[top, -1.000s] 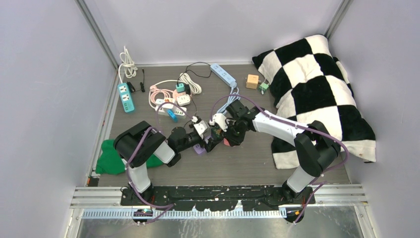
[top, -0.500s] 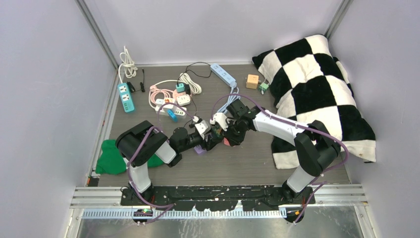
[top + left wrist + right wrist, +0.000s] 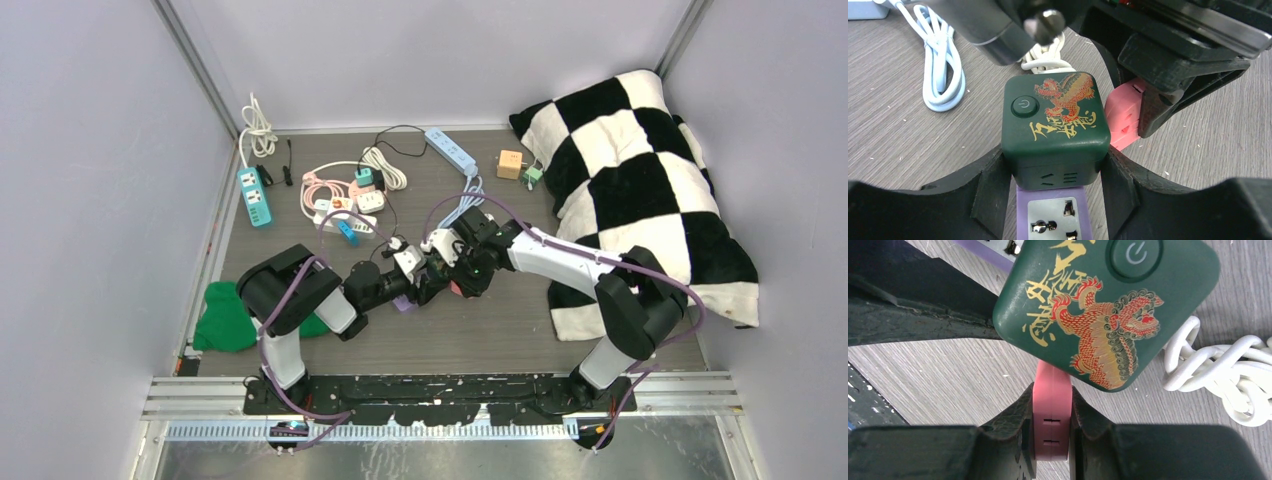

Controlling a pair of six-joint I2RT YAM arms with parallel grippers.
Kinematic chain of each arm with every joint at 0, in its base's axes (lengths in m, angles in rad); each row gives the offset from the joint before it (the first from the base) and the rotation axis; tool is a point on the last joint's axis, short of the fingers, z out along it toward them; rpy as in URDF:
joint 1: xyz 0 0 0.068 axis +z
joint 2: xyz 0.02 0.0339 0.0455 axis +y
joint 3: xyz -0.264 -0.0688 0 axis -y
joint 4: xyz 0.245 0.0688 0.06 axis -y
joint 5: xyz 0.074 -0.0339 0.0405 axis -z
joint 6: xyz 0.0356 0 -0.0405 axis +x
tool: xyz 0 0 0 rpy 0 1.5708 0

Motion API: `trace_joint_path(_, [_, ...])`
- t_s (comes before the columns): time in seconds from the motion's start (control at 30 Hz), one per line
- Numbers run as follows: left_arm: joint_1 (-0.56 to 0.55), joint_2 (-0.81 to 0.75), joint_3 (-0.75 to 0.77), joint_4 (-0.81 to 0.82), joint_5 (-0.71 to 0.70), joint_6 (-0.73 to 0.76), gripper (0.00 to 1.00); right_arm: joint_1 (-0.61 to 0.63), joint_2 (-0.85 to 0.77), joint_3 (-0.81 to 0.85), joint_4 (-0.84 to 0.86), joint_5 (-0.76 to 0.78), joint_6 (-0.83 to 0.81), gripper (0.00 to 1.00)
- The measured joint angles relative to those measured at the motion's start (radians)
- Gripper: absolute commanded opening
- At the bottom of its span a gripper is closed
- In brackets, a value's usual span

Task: Pull the plug off the socket
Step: Remove the plug from the socket.

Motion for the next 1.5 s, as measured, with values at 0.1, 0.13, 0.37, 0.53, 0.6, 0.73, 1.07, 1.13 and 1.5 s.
trace_joint_path(0.1, [-0.007,0.002,-0.007,0.011,-0.017,0.002,0.00,0.006,-0.017,-0.025,0.023,0.019,-0.006,0.01])
trace_joint_path(0.13, [-0.008,0.003,-0.008,0.014,-0.022,0.003,0.00,0.006,-0.024,-0.035,0.031,0.020,-0.008,0.01])
trace_joint_path(0.37, [-0.018,0.018,-0.010,0.040,-0.047,-0.001,0.00,-0.061,-0.060,-0.088,0.064,-0.032,-0.013,0.01])
trace_joint_path(0.53, [-0.020,0.021,-0.010,0.047,-0.050,-0.003,0.00,-0.076,-0.060,-0.090,0.044,-0.039,-0.013,0.01])
trace_joint_path(0.6, [-0.020,0.021,-0.011,0.047,-0.051,-0.004,0.00,-0.085,-0.060,-0.091,0.029,-0.035,-0.012,0.01])
trace_joint_path(0.73, [-0.020,0.021,-0.011,0.048,-0.051,-0.005,0.00,-0.077,-0.057,-0.097,-0.012,-0.015,-0.008,0.01])
trace_joint_path(1.07, [-0.020,0.021,-0.011,0.048,-0.055,-0.009,0.04,-0.018,-0.040,-0.094,-0.062,-0.035,-0.023,0.01])
trace_joint_path(1.13, [-0.020,0.021,-0.011,0.048,-0.057,-0.018,0.18,-0.029,-0.040,-0.088,-0.093,-0.062,-0.050,0.01])
trace_joint_path(1.5, [-0.020,0.005,-0.018,0.023,-0.086,-0.058,0.87,-0.183,-0.040,0.029,-0.336,-0.250,-0.264,0.01])
